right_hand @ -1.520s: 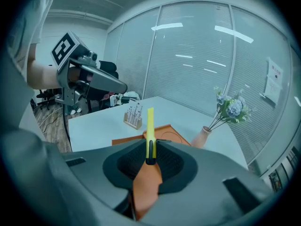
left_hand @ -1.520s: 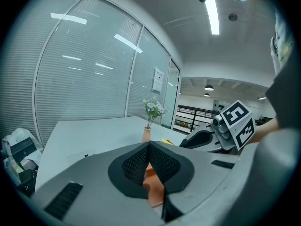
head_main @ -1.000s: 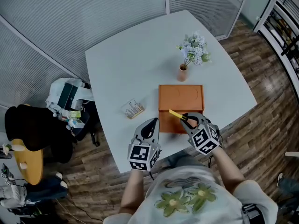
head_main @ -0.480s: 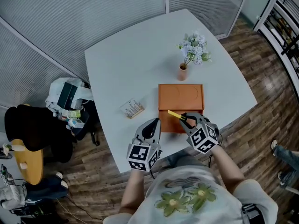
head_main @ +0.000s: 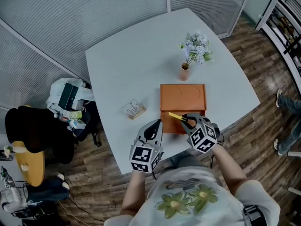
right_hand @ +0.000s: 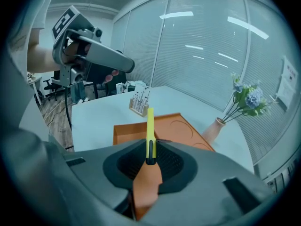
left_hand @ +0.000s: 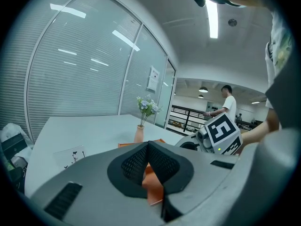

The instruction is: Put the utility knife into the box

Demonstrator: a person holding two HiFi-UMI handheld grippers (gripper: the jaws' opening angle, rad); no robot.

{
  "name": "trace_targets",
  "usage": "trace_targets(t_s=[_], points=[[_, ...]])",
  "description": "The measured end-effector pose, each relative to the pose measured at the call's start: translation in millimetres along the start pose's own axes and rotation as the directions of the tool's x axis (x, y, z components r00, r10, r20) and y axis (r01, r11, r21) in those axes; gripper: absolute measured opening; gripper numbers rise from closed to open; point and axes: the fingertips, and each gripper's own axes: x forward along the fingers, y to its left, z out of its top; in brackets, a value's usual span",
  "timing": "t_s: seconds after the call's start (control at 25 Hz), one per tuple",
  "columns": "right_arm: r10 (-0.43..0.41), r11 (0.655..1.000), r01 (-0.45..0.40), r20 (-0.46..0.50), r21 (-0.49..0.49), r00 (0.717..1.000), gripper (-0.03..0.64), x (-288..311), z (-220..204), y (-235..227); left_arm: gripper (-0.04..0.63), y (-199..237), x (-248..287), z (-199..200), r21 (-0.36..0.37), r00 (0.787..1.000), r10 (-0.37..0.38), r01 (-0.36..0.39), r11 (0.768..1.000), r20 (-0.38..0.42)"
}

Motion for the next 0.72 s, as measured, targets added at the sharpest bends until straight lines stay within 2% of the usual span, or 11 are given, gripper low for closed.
trace_targets(t_s=[0.72], points=[[0.056,0.994,-0.066,-0.114,-0.087,0.992,0.072,35,-30,8,-0.008,5,5,-5,0.015,1.000,-0.007,0.008,1.000,-0.025]])
